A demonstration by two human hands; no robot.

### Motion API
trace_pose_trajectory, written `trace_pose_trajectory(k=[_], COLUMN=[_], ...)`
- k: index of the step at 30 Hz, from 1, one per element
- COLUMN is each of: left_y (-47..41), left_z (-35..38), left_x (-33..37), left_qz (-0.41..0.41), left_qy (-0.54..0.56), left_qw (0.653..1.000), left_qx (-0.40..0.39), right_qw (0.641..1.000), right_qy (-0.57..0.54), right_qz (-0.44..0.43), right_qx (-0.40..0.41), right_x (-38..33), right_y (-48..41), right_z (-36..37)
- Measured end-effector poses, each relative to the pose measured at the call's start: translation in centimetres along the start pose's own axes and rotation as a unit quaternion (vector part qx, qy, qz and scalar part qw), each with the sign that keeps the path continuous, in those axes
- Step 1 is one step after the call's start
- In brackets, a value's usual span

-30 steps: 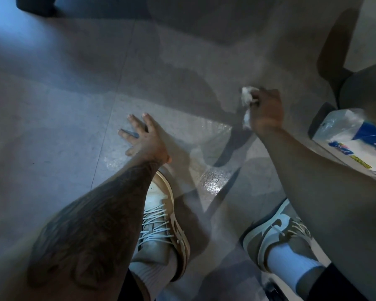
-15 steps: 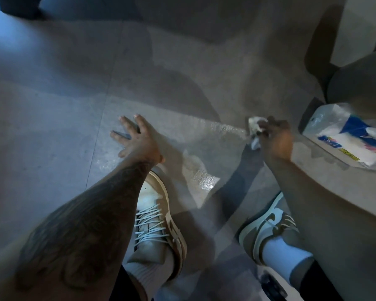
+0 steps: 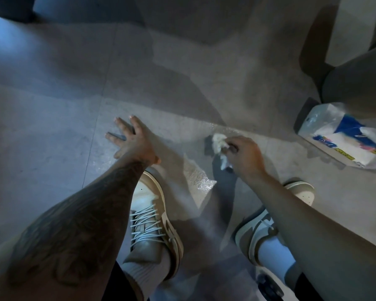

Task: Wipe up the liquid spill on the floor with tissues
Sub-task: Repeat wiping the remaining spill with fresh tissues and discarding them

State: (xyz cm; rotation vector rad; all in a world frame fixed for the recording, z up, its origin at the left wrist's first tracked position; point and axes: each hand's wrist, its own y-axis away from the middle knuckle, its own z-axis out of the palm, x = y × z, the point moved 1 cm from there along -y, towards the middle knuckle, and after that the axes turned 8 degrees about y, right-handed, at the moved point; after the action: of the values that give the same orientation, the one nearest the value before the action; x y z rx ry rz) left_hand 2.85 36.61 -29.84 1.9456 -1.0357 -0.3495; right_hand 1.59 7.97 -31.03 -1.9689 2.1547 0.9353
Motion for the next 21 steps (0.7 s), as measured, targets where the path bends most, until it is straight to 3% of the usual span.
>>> trace_pose_trajectory(k=[3,6,8,10,11,13,15,18,21], left_y=[0.0,-0.1,-0.2,-0.3,-0.4,-0.4,-0.4,-0.4,-0.4], left_z=[0.0,-0.1,-0.1,0.0,0.1,0.1,0.0,0.1,0.1], left_x=[0.0,0.0,0.0,-0.1,-0.2,-0.2,-0.2,-0.2,-0.3], left_qz=[0.003,-0.001,-0.005,-0.005,-0.005,-0.005,-0.005,-0.003,-0.002], left_qy=[-0.001,-0.002,-0.005,-0.008,-0.007,-0.009,-0.011,-0.006,-0.010], left_qw=[1.000,1.000,1.000,1.000,1.000,1.000,1.000,1.000,1.000], left_qx=[0.004,0.005,0.009,0.013,0.013,0.012,0.008,0.007,0.010], right_qw=[0.960,0.891,0.861,0.869,0.898,0.961,0.992,0.976,0.971], right_qy=[-0.216,-0.408,-0.457,-0.414,-0.343,-0.171,-0.031,0.174,0.189], right_qz=[0.176,0.194,0.205,0.215,0.205,0.123,0.010,-0.121,-0.145], right_qx=[0.020,0.034,0.091,0.166,0.187,0.178,0.124,0.054,0.014], right_x=[0.1,-1.3,-2.1,-2.4,-2.6,-1.7,-1.1,-0.8,-0.8], right_y=[-1.6,-3.9,-5.8,-7.0,-7.0,-6.5,-5.2,-4.0,-4.4], right_z=[-1.9,-2.1,-1.5,-1.0,-1.0,-0.7,-0.4,0.0,-0.6])
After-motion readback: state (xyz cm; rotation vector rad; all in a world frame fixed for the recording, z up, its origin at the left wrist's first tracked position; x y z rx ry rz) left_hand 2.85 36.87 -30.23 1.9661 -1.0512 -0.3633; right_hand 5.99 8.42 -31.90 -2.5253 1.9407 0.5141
